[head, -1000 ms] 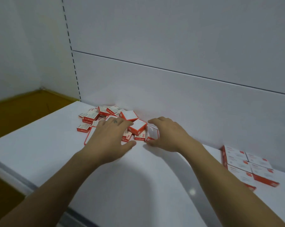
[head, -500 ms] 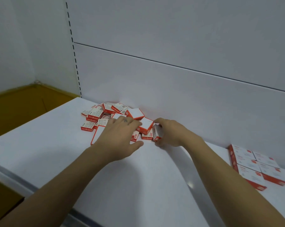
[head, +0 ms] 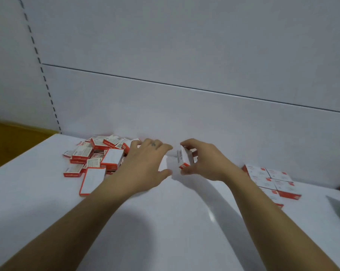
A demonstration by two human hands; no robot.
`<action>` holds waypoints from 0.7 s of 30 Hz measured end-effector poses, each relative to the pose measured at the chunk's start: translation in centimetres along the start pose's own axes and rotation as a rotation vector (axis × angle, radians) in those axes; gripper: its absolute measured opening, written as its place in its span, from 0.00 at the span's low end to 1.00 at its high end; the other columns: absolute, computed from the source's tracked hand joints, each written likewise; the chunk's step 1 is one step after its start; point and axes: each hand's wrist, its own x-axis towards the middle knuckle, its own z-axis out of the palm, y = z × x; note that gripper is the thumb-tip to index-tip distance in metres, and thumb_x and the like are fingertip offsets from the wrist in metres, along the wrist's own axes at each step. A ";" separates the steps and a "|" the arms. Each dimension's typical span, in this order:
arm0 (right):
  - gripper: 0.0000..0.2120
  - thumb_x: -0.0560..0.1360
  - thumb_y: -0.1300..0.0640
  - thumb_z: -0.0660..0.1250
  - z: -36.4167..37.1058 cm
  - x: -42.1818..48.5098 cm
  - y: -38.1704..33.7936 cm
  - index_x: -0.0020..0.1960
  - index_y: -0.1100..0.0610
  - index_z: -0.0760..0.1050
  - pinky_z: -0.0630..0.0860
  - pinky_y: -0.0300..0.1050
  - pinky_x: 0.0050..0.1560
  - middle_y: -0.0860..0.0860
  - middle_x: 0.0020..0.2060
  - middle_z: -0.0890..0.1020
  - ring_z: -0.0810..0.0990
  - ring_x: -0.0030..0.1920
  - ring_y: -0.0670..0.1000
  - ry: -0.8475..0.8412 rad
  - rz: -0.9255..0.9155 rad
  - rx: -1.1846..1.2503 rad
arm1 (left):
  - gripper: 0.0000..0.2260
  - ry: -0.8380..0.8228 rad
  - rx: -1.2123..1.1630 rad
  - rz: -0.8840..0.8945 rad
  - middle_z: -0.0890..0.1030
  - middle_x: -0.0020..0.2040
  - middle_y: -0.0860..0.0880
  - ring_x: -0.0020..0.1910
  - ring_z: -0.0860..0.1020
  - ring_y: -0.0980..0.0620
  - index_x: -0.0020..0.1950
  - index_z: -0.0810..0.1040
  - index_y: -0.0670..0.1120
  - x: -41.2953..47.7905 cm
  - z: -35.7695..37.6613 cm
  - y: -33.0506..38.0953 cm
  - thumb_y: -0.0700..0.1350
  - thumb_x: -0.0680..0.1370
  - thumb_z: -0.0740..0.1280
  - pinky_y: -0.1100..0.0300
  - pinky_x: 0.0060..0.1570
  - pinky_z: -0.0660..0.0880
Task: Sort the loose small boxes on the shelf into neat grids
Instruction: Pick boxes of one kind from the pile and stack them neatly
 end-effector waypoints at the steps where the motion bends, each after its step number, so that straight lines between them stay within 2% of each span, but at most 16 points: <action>1: 0.37 0.65 0.52 0.79 -0.7 -0.8 0.4 0.70 0.47 0.67 0.74 0.44 0.59 0.44 0.62 0.75 0.76 0.56 0.47 0.030 0.008 0.034 | 0.27 0.004 -0.006 0.021 0.67 0.70 0.54 0.70 0.61 0.52 0.72 0.60 0.57 0.4 0.1 0.6 0.61 0.76 0.62 0.50 0.68 0.54; 4: 0.37 0.65 0.53 0.78 -2.5 -3.2 1.7 0.71 0.45 0.68 0.75 0.42 0.59 0.41 0.61 0.74 0.76 0.55 0.43 0.113 0.036 0.093 | 0.27 0.044 -0.023 0.107 0.67 0.70 0.56 0.69 0.61 0.52 0.72 0.60 0.57 1.7 0.6 2.7 0.61 0.76 0.61 0.50 0.69 0.52; 6: 0.37 0.66 0.53 0.78 -3.5 -4.7 2.6 0.71 0.43 0.67 0.74 0.41 0.57 0.38 0.60 0.73 0.75 0.55 0.43 0.159 0.058 0.050 | 0.27 0.081 -0.052 0.158 0.68 0.69 0.56 0.69 0.62 0.52 0.73 0.60 0.56 2.3 1.1 4.0 0.61 0.76 0.61 0.50 0.70 0.52; 9: 0.36 0.65 0.54 0.79 -4.2 -6.5 3.3 0.69 0.40 0.68 0.73 0.36 0.54 0.36 0.59 0.71 0.75 0.53 0.42 0.197 0.091 0.054 | 0.26 0.159 -0.111 0.228 0.73 0.66 0.53 0.66 0.68 0.49 0.71 0.64 0.54 2.7 2.3 5.6 0.57 0.75 0.65 0.46 0.69 0.56; 12: 0.34 0.63 0.57 0.79 -3.5 -7.7 3.5 0.64 0.38 0.72 0.77 0.37 0.52 0.37 0.56 0.73 0.77 0.53 0.41 0.175 0.105 0.236 | 0.26 0.234 -0.215 0.261 0.76 0.62 0.51 0.62 0.73 0.48 0.68 0.68 0.52 2.5 3.7 6.3 0.53 0.72 0.71 0.43 0.66 0.63; 15: 0.32 0.63 0.62 0.79 -2.1 -8.2 3.6 0.62 0.40 0.75 0.80 0.42 0.53 0.41 0.56 0.77 0.79 0.53 0.42 0.153 0.110 0.466 | 0.27 0.277 -0.259 0.292 0.76 0.64 0.49 0.62 0.72 0.47 0.67 0.69 0.52 1.6 4.8 6.1 0.48 0.71 0.74 0.43 0.65 0.66; 18: 0.32 0.65 0.65 0.78 -0.9 -8.4 3.6 0.64 0.47 0.73 0.80 0.47 0.54 0.45 0.55 0.81 0.82 0.53 0.46 0.080 0.125 0.621 | 0.20 0.306 -0.291 0.308 0.75 0.64 0.50 0.63 0.69 0.50 0.63 0.71 0.54 1.0 5.3 5.3 0.48 0.73 0.71 0.48 0.66 0.62; 21: 0.22 0.69 0.64 0.75 0.4 -8.6 3.6 0.60 0.53 0.76 0.79 0.50 0.57 0.49 0.55 0.82 0.82 0.54 0.53 0.069 0.095 0.766 | 0.10 0.268 -0.426 0.261 0.76 0.59 0.55 0.59 0.69 0.56 0.55 0.72 0.54 0.8 4.8 4.8 0.52 0.75 0.64 0.60 0.60 0.62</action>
